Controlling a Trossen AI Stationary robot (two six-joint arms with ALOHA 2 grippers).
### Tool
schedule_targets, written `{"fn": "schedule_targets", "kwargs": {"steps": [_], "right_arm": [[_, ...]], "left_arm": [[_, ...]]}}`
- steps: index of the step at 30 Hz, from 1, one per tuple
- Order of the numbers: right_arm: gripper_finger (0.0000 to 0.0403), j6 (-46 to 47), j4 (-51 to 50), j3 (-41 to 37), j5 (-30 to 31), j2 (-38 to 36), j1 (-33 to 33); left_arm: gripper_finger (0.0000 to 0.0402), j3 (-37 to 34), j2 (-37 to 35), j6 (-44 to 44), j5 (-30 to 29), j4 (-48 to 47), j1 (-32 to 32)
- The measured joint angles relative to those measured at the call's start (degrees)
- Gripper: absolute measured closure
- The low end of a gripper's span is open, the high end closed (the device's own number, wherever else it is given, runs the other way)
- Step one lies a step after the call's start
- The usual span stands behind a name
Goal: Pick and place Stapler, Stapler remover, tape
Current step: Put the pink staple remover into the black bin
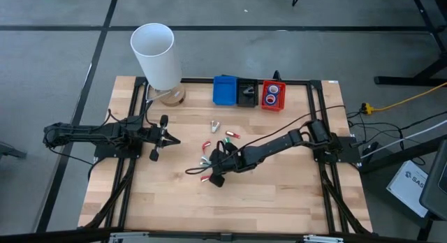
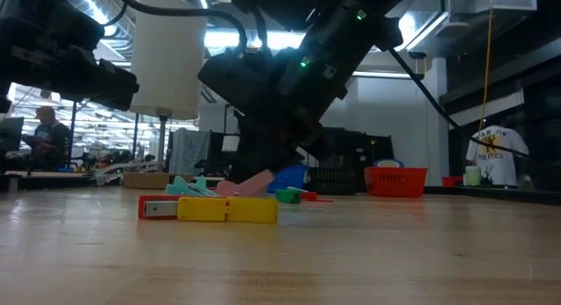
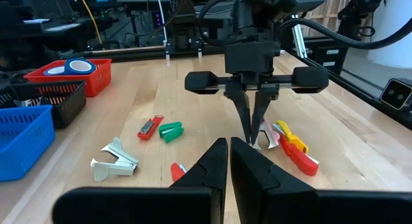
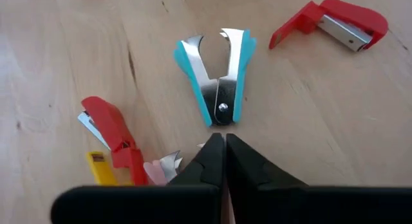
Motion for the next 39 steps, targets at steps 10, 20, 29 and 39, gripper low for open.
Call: {"fn": "schedule_targets", "kwargs": {"steps": [10, 20, 29, 39], "right_arm": [[0.0400, -1.5, -4.4, 0.0, -1.1, -3.1, -2.4], [0.0401, -4.8, -4.5, 0.0, -3.1, -7.2, -7.1], [0.0402, -10.5, -1.7, -0.1, -6.1, -9.9, -13.1], [0.0403, -21.1, -4.6, -0.1, -9.0, -17.4, -21.5]], "left_arm": [[0.0386, 0.0, 0.0, 0.0, 0.0, 0.0, 0.0], [0.0386, 0.0, 0.0, 0.0, 0.0, 0.0, 0.0], [0.0386, 0.0, 0.0, 0.0, 0.0, 0.0, 0.0], [0.0386, 0.0, 0.0, 0.0, 0.0, 0.0, 0.0]]}}
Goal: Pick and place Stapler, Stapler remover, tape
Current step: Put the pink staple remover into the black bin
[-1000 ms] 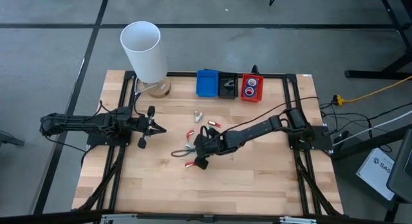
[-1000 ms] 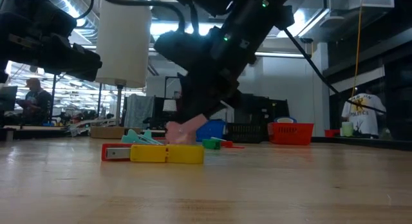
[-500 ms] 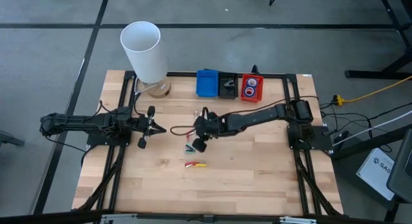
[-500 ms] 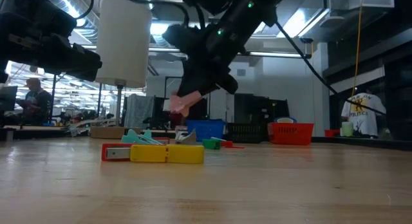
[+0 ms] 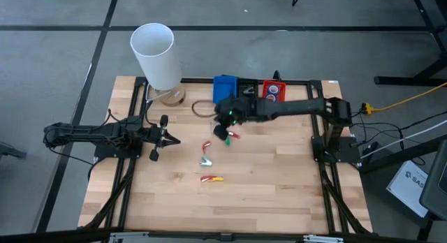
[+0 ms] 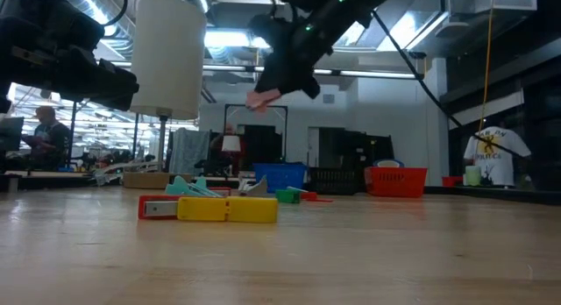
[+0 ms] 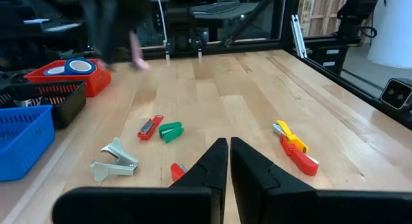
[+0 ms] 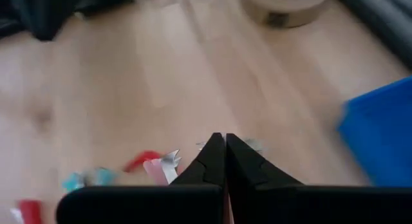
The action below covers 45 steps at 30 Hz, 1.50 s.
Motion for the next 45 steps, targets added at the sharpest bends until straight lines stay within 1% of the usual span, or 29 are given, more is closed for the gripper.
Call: {"fn": "schedule_targets", "kwargs": {"steps": [4, 11, 16, 22, 24, 31, 39, 41, 45], "right_arm": [[0.0403, -7.9, -2.2, 0.0, -0.1, -3.2, -3.7], [0.0403, -23.0, -2.3, 0.0, -10.1, -6.6, -9.7], [0.0403, -29.4, -2.4, 0.0, -15.0, -7.6, -13.4], [0.0403, -31.4, -2.2, -0.8, -20.6, -7.7, -18.3], [0.0403, -32.0, -1.7, -2.1, -21.3, -7.8, -20.1], [0.0403, -31.4, 5.2, -8.0, -21.4, -7.9, -25.7], [0.0403, -29.8, 13.8, -17.7, -20.7, -7.9, -31.1], [0.0403, -28.5, 15.6, -20.4, -20.2, -7.9, -32.2], [0.0403, -28.3, 18.7, -24.7, -16.9, -7.7, -34.1]], "left_arm": [[0.0386, 0.0, 0.0, 0.0, 0.0, 0.0, 0.0], [0.0386, 0.0, 0.0, 0.0, 0.0, 0.0, 0.0], [0.0386, 0.0, 0.0, 0.0, 0.0, 0.0, 0.0], [0.0386, 0.0, 0.0, 0.0, 0.0, 0.0, 0.0], [0.0386, 0.0, 0.0, 0.0, 0.0, 0.0, 0.0], [0.0386, 0.0, 0.0, 0.0, 0.0, 0.0, 0.0], [0.0386, 0.0, 0.0, 0.0, 0.0, 0.0, 0.0], [0.0386, 0.0, 0.0, 0.0, 0.0, 0.0, 0.0], [0.0386, 0.0, 0.0, 0.0, 0.0, 0.0, 0.0]]}}
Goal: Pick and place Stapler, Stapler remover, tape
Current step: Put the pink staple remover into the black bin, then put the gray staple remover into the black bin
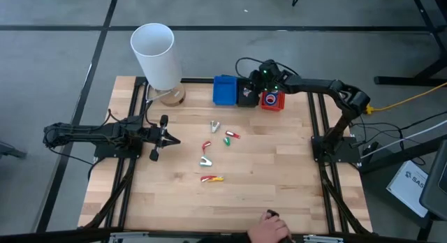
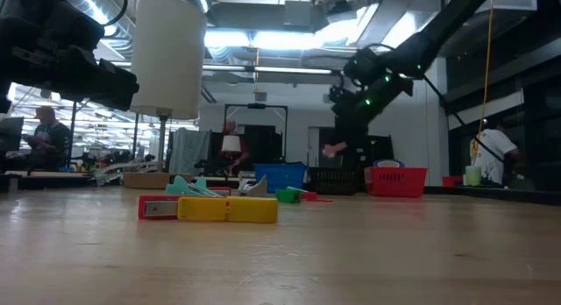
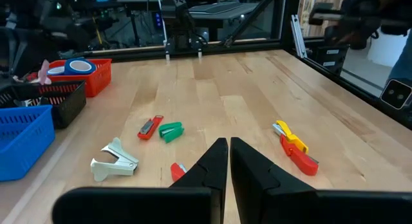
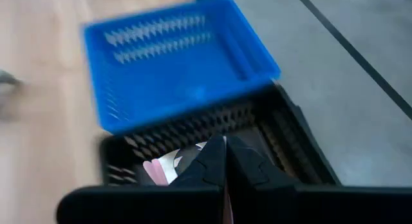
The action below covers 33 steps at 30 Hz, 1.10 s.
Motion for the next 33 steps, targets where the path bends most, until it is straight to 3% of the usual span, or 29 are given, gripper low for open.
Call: {"fn": "schedule_targets", "kwargs": {"steps": [9, 17, 28, 33], "right_arm": [[0.0388, 2.4, 1.2, 4.1, 1.0, 6.1, -3.0], [0.0371, 5.3, -5.5, 10.0, 1.0, 9.2, -3.7], [0.0261, 6.3, -6.9, 11.1, 1.0, 9.1, -3.1], [0.0232, 6.0, -6.9, 11.1, 1.0, 7.3, -1.4]], "left_arm": [[0.0386, 0.0, 0.0, 0.0, 0.0, 0.0, 0.0], [0.0386, 0.0, 0.0, 0.0, 0.0, 0.0, 0.0], [0.0386, 0.0, 0.0, 0.0, 0.0, 0.0, 0.0], [0.0386, 0.0, 0.0, 0.0, 0.0, 0.0, 0.0]]}}
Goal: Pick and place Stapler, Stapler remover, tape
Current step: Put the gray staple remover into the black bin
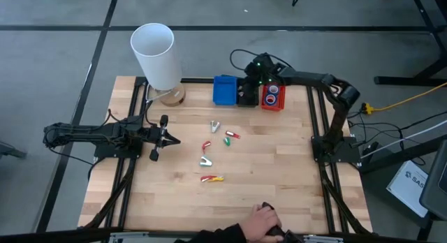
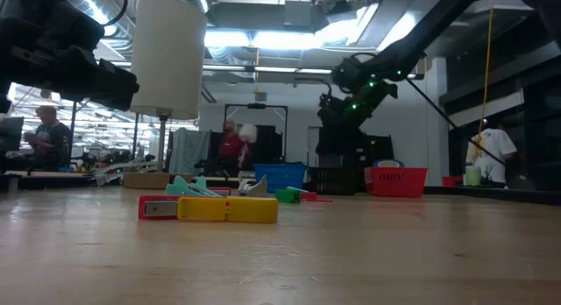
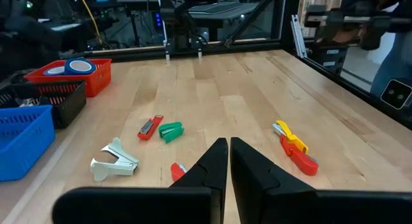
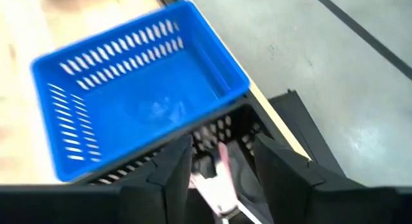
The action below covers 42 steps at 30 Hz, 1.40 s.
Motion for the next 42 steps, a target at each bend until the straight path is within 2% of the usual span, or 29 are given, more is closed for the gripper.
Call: {"fn": "schedule_targets", "kwargs": {"steps": [10, 21, 30, 33, 42], "right_arm": [[0.0232, -2.5, -1.1, 1.3, 2.1, -1.7, 3.5], [0.0233, -19.8, -2.8, 5.6, 2.5, -1.7, 11.7], [0.0233, -33.7, -3.7, 5.6, -0.7, -1.2, 18.7], [0.0233, -37.0, -3.5, 5.7, -2.5, 0.1, 20.9], [0.0233, -44.7, -3.0, 5.6, -2.4, 4.5, 24.7]], "left_arm": [[0.0386, 0.0, 0.0, 0.0, 0.0, 0.0, 0.0], [0.0386, 0.0, 0.0, 0.0, 0.0, 0.0, 0.0], [0.0386, 0.0, 0.0, 0.0, 0.0, 0.0, 0.0], [0.0386, 0.0, 0.0, 0.0, 0.0, 0.0, 0.0], [0.0386, 0.0, 0.0, 0.0, 0.0, 0.0, 0.0]]}}
